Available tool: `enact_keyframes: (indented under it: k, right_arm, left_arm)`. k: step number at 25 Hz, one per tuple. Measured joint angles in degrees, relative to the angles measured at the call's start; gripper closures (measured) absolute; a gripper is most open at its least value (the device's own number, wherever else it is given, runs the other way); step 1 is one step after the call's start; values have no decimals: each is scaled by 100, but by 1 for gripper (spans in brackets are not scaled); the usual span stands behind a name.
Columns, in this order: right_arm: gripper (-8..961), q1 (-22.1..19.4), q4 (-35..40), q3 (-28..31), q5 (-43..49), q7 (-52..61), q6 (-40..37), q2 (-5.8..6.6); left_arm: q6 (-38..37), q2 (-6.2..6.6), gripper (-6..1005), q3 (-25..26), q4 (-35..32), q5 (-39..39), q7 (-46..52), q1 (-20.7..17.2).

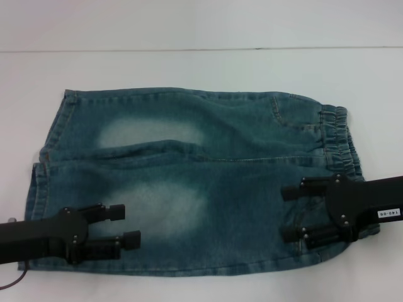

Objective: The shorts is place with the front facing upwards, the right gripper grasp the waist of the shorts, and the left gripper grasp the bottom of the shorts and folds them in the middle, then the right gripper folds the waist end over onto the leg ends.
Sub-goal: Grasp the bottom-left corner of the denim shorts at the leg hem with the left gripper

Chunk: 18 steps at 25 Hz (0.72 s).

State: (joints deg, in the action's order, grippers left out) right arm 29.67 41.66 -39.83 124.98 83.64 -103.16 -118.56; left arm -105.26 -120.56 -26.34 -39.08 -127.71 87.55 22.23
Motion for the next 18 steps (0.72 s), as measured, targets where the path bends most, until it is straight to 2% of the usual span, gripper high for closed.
enact_keyframes:
  k: [14,18]
  right_arm:
    - [28,31,-79,30,-1,157,19,-9]
    - [29,18,-79,38,-29,165,12,-8]
  left_arm:
    - [-232,50,66,68,-388,18,500,39]
    - [-305,61,66,224,-506,40,727,26]
